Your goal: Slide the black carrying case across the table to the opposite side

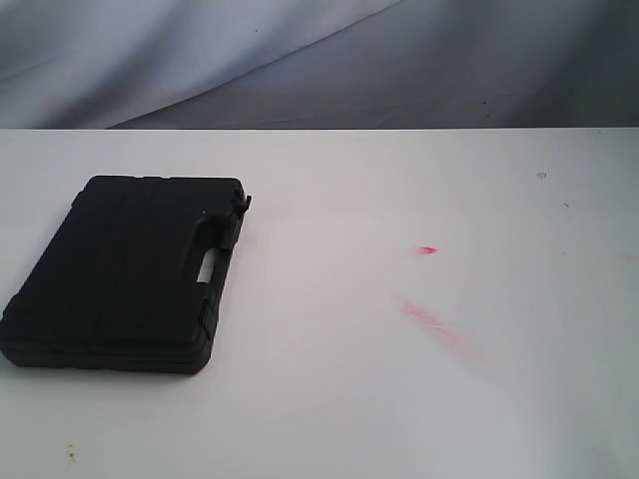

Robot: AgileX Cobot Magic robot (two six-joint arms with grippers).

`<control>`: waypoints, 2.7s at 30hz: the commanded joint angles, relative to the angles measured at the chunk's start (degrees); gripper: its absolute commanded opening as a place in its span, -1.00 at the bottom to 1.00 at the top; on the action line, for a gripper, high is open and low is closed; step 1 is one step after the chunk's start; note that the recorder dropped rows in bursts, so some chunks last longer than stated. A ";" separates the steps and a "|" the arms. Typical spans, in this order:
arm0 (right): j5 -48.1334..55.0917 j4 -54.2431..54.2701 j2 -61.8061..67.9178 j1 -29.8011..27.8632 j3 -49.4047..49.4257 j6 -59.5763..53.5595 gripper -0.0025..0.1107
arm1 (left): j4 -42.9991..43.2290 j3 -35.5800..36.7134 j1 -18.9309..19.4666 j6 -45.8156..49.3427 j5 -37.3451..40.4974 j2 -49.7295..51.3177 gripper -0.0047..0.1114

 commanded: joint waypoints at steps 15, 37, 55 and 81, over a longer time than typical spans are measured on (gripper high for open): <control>-0.17 -0.01 -0.16 -0.44 0.21 -0.01 -0.96 | -8.71 -21.47 -0.34 -6.50 15.59 55.49 -0.92; -0.17 -0.01 -0.16 -0.44 0.21 -0.01 -0.96 | 2.39 -36.07 -23.70 -22.67 18.96 84.67 -0.92; -0.17 -0.01 -0.16 -0.44 0.21 -0.01 -0.96 | -1.23 -44.43 -23.74 -21.71 6.39 101.44 -0.92; -0.17 -0.01 -0.16 -0.44 0.21 -0.01 -0.96 | 2.43 -52.28 -23.74 -28.99 9.70 111.80 -0.24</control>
